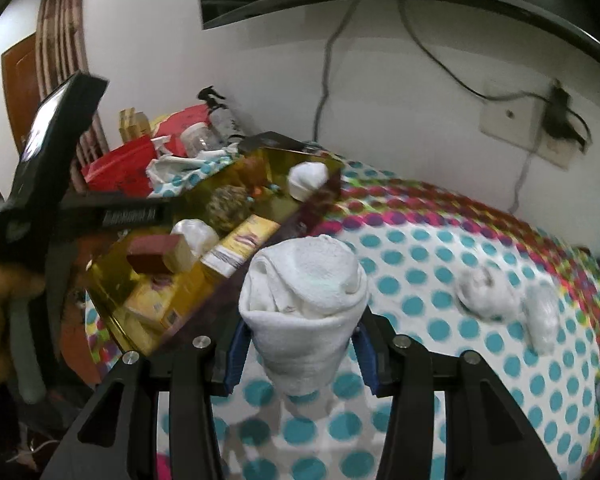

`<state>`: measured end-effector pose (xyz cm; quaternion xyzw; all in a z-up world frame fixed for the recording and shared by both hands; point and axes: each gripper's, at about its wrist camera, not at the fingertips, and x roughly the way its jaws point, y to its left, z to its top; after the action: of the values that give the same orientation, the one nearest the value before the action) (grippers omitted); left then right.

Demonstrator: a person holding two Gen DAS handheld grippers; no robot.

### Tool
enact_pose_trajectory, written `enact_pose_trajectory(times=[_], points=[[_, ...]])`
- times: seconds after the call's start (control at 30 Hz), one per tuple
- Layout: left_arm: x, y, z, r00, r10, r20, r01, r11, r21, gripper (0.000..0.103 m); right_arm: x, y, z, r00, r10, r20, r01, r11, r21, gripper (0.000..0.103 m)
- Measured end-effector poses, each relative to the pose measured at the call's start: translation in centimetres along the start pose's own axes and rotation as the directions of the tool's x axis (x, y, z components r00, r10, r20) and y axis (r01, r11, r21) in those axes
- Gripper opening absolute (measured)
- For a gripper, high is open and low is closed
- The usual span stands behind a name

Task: Organize objects
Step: 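Lower the plastic bundle into the gold tray with the left tool while the right carries the sock in, then move both tools back to the last sock and plastic bundle on the bed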

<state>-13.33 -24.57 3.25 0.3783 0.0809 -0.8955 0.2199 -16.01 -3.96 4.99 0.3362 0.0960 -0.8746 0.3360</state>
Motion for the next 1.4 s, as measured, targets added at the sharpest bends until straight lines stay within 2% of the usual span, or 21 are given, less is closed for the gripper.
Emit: enact_pose_trajectory(times=[0.17, 0.27, 0.3, 0.33, 0.37, 0.4, 0.43, 0.53, 0.63, 0.67, 0.93, 1.07, 1.4], points=[[-1.8, 3.5, -3.4, 1.0, -0.001, -0.009, 0.0, 0.999, -0.033, 0.088, 2.3, 3.8, 2.4, 1.0, 0.01, -0.002, -0.01, 0.998, -0.068, 0.045], [-2.8, 6.4, -5.7, 1.0, 0.006, -0.029, -0.009, 0.996, -0.092, 0.088, 3.8, 6.3, 3.6, 1.0, 0.023, -0.009, -0.024, 0.994, -0.109, 0.047], [-3.0, 7.0, -6.2, 1.0, 0.012, -0.027, -0.015, 0.995, -0.101, 0.088, 4.4, 7.1, 4.1, 1.0, 0.027, -0.01, -0.028, 0.992, -0.122, 0.053], [-3.2, 7.6, -6.6, 0.999, 0.024, -0.022, -0.027, 0.994, -0.104, 0.088, 5.3, 8.3, 4.6, 1.0, 0.021, -0.012, -0.023, 0.989, -0.143, 0.069], [-3.4, 8.2, -7.0, 0.999, 0.038, -0.015, -0.039, 0.994, -0.103, 0.088, 5.8, 9.0, 5.0, 1.0, 0.008, -0.014, -0.01, 0.988, -0.155, 0.078], [-3.5, 8.5, -7.2, 0.999, 0.039, -0.01, -0.04, 0.993, -0.107, 0.088, 6.4, 9.7, 5.4, 1.0, -0.016, -0.012, 0.014, 0.986, -0.163, 0.094], [-3.4, 8.8, -7.2, 0.999, 0.034, -0.008, -0.034, 0.993, -0.114, 0.088, 6.8, 10.3, 5.7, 1.0, -0.028, -0.009, 0.026, 0.985, -0.171, 0.098], [-3.4, 9.2, -7.1, 1.0, 0.021, 0.007, -0.02, 0.99, -0.139, 0.088, 5.8, 10.9, 6.0, 0.995, -0.085, 0.049, 0.093, 0.976, -0.199, 0.102], [-3.8, 8.6, -7.1, 0.999, 0.035, 0.036, -0.031, 0.994, -0.109, 0.088, 3.7, 9.0, 5.3, 0.996, -0.029, 0.081, 0.039, 0.991, -0.126, 0.103], [-3.9, 8.3, -7.1, 0.998, 0.039, 0.041, -0.034, 0.995, -0.098, 0.088, 3.4, 8.5, 4.9, 0.996, -0.037, 0.084, 0.047, 0.992, -0.12, 0.103], [-5.2, 6.0, -6.9, 0.996, 0.051, 0.078, -0.047, 0.998, -0.051, 0.088, 2.8, 4.4, 1.4, 0.997, -0.071, 0.034, 0.073, 0.996, -0.043, 0.103], [-5.0, 5.2, -7.0, 0.995, 0.073, 0.064, -0.071, 0.997, -0.038, 0.088, 1.9, 2.2, 0.2, 0.997, -0.075, 0.03, 0.075, 0.997, 0.014, 0.103], [-6.0, 2.2, -7.3, 0.994, 0.072, 0.083, -0.075, 0.997, 0.023, 0.088, 0.4, -3.5, -3.2, 0.994, -0.11, 0.01, 0.108, 0.984, 0.142, 0.103]])
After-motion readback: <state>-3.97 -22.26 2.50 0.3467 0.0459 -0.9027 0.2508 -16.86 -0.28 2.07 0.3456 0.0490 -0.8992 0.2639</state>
